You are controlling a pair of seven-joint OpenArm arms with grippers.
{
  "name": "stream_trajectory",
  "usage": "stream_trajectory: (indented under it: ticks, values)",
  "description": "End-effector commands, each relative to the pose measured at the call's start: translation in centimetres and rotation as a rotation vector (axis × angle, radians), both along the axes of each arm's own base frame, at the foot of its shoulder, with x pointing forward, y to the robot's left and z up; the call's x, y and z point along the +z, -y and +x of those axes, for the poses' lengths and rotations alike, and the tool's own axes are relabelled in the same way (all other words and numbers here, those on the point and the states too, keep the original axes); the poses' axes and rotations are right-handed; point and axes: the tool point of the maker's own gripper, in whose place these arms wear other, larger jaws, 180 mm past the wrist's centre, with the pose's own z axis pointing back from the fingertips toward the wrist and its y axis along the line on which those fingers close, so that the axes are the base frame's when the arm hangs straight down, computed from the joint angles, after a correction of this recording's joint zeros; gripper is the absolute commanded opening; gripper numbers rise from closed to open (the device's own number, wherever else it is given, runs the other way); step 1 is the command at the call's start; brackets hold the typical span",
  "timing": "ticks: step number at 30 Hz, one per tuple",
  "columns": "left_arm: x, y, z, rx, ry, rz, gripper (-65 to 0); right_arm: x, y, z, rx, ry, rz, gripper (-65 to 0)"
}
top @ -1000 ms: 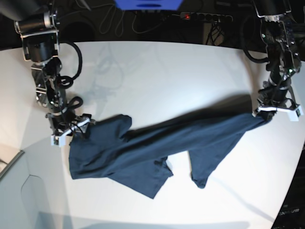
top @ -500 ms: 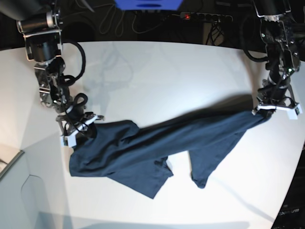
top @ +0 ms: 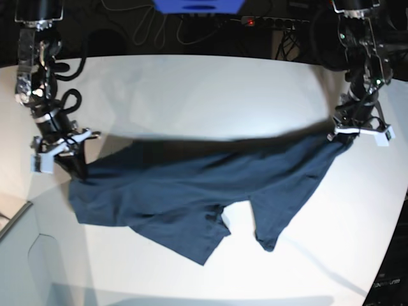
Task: Layout the t-shirt on the table in an organized manner, then fold the t-shirt properly
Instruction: 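Lift the shirt with both grippers and swing it across the table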
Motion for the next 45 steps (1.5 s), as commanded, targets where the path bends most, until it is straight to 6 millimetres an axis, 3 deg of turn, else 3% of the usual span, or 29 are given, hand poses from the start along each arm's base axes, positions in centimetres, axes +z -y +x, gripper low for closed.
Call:
stream_trajectory:
  ticks: [1, 8, 14, 17, 22, 24, 27, 31, 36, 41, 45]
  values:
    - [0.8, 0.0, 0.3, 0.010, 0.036, 0.001, -64.9, 2.3, 0.9, 0.2, -0.017, 0.076, -0.001, -65.0]
    - [-0.7, 1.5, -1.2, 0.009, -0.002, -0.037, -64.5, 3.9, 5.2, -1.6, -0.159, 0.114, -0.015, -65.0]
    - [-0.6, 2.0, -0.8, 0.012, 0.009, -0.050, -62.8, 4.2, 5.6, -0.9, -0.166, 0.128, -0.018, -65.0]
    - [0.1, 2.1, 0.5, 0.005, 0.033, -0.056, -52.0, 4.8, 5.5, 0.0, -0.162, 0.145, -0.012, -65.0]
    - [0.8, 3.6, 2.4, -0.052, 0.020, -0.091, -22.9, 5.0, 5.4, 1.5, -0.152, 0.110, -0.012, -65.0]
    - [0.9, 3.6, 2.5, -0.055, 0.022, -0.092, -17.2, 5.0, 5.3, 2.0, -0.147, 0.094, -0.013, -65.0]
    - [1.5, 3.8, 2.2, -0.061, 0.034, -0.082, -17.0, 5.4, 5.3, 2.4, -0.147, 0.098, -0.013, -65.0]
    - [1.2, 4.0, -0.9, -0.073, 0.000, -0.062, -17.0, 6.0, 5.3, 2.8, -0.143, 0.112, -0.017, -65.0]
    - [-1.0, 5.3, -4.5, -0.066, -0.076, -0.095, -17.0, 6.4, 5.5, 3.0, -0.141, 0.118, -0.030, -65.0]
    - [-3.8, 8.4, -5.6, -0.139, -0.153, -0.133, -17.0, 6.2, 5.6, 2.9, -0.142, 0.113, -0.030, -65.0]
    - [-4.2, 9.1, -5.4, -0.154, -0.163, -0.140, -17.0, 6.0, 5.6, 2.7, -0.142, 0.106, -0.030, -65.0]
